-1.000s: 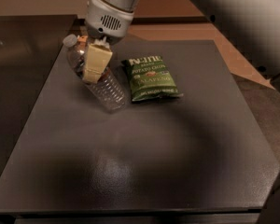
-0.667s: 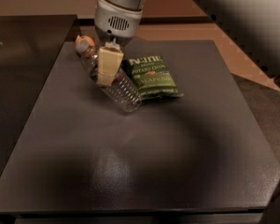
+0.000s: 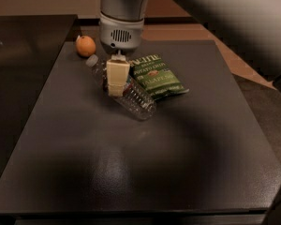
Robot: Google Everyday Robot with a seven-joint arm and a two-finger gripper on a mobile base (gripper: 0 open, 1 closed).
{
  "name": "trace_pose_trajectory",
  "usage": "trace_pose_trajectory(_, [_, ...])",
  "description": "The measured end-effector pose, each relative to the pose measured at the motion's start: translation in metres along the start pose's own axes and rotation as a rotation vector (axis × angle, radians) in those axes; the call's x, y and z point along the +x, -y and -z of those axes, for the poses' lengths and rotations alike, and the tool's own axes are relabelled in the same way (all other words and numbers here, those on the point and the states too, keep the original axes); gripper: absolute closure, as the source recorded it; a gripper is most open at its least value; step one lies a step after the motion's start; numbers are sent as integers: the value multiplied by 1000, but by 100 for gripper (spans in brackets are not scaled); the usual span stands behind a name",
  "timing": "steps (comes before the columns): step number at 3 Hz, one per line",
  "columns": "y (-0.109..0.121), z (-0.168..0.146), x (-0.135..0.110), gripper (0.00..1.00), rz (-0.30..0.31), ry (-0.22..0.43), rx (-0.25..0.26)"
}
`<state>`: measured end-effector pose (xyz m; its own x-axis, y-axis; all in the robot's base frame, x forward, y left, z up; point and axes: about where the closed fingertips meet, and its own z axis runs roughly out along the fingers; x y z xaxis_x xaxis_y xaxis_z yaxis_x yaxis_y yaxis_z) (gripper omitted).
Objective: Knock water bottle over
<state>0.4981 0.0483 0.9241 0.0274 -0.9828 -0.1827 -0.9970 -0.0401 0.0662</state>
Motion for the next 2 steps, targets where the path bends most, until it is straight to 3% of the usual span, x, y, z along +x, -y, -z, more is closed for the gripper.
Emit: trace_pose_trajectory(2, [8, -29, 22, 100, -11, -131, -2])
